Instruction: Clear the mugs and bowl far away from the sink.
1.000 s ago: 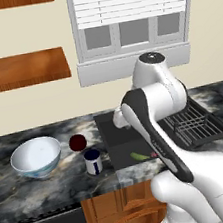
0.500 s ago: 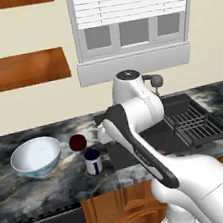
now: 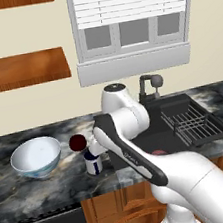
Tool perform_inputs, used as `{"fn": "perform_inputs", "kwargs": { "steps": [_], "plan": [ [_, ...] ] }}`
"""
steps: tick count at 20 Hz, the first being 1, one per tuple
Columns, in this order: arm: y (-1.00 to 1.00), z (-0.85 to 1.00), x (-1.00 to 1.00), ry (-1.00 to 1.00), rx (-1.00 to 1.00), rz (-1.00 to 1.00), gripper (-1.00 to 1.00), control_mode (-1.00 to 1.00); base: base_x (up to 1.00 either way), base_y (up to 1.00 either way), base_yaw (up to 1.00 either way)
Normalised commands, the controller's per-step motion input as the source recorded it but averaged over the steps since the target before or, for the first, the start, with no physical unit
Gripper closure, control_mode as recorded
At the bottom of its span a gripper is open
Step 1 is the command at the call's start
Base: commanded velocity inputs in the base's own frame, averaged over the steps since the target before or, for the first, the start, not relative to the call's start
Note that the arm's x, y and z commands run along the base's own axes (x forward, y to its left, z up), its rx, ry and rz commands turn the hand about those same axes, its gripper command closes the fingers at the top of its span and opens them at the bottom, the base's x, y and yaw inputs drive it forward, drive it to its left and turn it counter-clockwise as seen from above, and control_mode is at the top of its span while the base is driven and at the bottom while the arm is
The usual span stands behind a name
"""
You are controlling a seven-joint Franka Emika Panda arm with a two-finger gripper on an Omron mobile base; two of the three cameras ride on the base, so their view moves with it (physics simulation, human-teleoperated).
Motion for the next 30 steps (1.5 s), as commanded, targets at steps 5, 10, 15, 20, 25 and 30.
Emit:
{"fn": "perform_inputs", "kwargs": {
  "steps": [5,10,15,20,25,30],
  "plan": [
    [0.34,-0.46,0.1,0.07,0.0,0.04,-1.0,-1.0,0.0,0.0,0.0],
    [0.29,-0.49,0.19,0.07,0.0,0.04,-1.0,-1.0,0.0,0.0,0.0],
    [0.05,-0.3,0.25,0.01,-0.02,0.01,-1.0,-1.0,0.0,0.0,0.0],
    [0.0,-0.22,0.31,0.0,-0.01,0.0,-1.0,-1.0,0.0,0.0,0.0],
    [0.03,-0.14,0.29,0.0,0.0,0.0,-1.0,-1.0,0.0,0.0,0.0],
    [0.11,-0.15,0.21,0.0,-0.02,0.0,-1.0,-1.0,0.0,0.0,0.0]
  ]
}}
